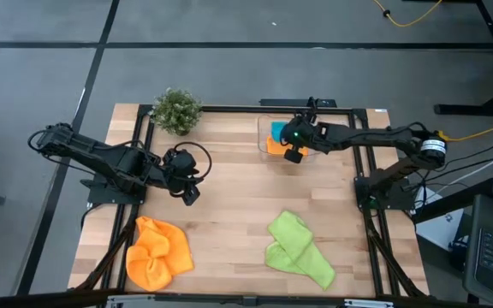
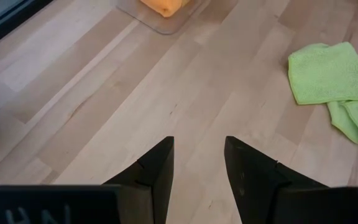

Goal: Fold microfiber towels
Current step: Stack the blue microfiber cloth on top of the yellow microfiber cloth in the bin

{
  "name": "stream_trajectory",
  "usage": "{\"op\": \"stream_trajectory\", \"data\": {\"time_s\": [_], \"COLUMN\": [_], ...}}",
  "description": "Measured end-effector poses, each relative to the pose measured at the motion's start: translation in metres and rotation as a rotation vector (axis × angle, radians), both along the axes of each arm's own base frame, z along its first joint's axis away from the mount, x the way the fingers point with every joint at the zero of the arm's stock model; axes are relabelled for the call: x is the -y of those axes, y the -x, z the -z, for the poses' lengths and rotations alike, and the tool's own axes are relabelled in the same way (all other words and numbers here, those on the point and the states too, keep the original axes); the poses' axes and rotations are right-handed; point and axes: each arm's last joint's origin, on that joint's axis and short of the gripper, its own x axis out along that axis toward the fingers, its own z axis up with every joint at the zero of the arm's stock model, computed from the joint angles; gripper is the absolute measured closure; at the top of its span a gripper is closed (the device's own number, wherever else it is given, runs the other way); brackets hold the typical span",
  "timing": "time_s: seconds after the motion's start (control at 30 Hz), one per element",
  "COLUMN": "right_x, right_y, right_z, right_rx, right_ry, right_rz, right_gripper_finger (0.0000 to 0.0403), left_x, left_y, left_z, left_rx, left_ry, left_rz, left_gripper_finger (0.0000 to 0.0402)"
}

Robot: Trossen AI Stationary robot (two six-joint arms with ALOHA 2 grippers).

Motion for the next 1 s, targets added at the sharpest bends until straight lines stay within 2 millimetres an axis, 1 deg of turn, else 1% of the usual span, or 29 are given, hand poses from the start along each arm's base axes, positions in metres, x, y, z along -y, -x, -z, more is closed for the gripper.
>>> {"op": "stream_trajectory", "data": {"time_s": [0.07, 0.17, 0.3, 0.33, 0.4, 0.53, 0.67, 0.77, 0.87, 0.93, 1.0], "right_x": [0.004, 0.005, 0.005, 0.005, 0.004, 0.004, 0.004, 0.004, 0.003, 0.004, 0.006], "right_y": [0.002, 0.007, 0.006, 0.006, 0.005, 0.005, 0.006, 0.005, 0.005, 0.001, -0.005], "right_z": [0.004, 0.013, 0.013, 0.013, 0.013, 0.014, 0.014, 0.014, 0.012, 0.004, -0.01], "right_rx": [0.037, 0.04, 0.068, 0.072, 0.089, 0.091, 0.09, 0.09, 0.1, 0.112, 0.126], "right_ry": [-0.008, -0.051, -0.073, -0.088, -0.113, -0.123, -0.123, -0.125, -0.164, -0.184, -0.183], "right_rz": [0.0, -0.014, -0.009, -0.021, -0.044, -0.041, -0.044, -0.048, -0.06, -0.065, -0.073], "right_gripper_finger": [0.0381, 0.0381, 0.038, 0.0375, 0.0351, 0.0289, 0.0244, 0.0222, 0.0207, 0.0204, 0.0202], "left_x": [0.0, 0.0, 0.0, 0.0, 0.0, 0.0, 0.0, 0.0, 0.0, 0.0, 0.0], "left_y": [0.0, -0.001, -0.001, -0.001, -0.001, -0.001, -0.001, -0.001, -0.001, -0.001, -0.001], "left_z": [0.0, 0.0, -0.001, -0.001, -0.001, -0.001, -0.001, -0.001, -0.001, 0.0, 0.0], "left_rx": [0.001, 0.007, 0.011, 0.011, 0.011, 0.011, 0.011, 0.01, 0.01, 0.008, 0.007], "left_ry": [0.0, 0.002, 0.003, 0.003, 0.003, 0.003, 0.003, 0.003, 0.002, 0.002, 0.002], "left_rz": [-0.001, -0.002, -0.002, -0.002, -0.002, -0.002, -0.002, -0.001, 0.0, 0.0, 0.0], "left_gripper_finger": [0.0266, 0.0266, 0.0266, 0.0266, 0.0266, 0.0266, 0.0266, 0.0266, 0.0266, 0.0266, 0.0266]}}
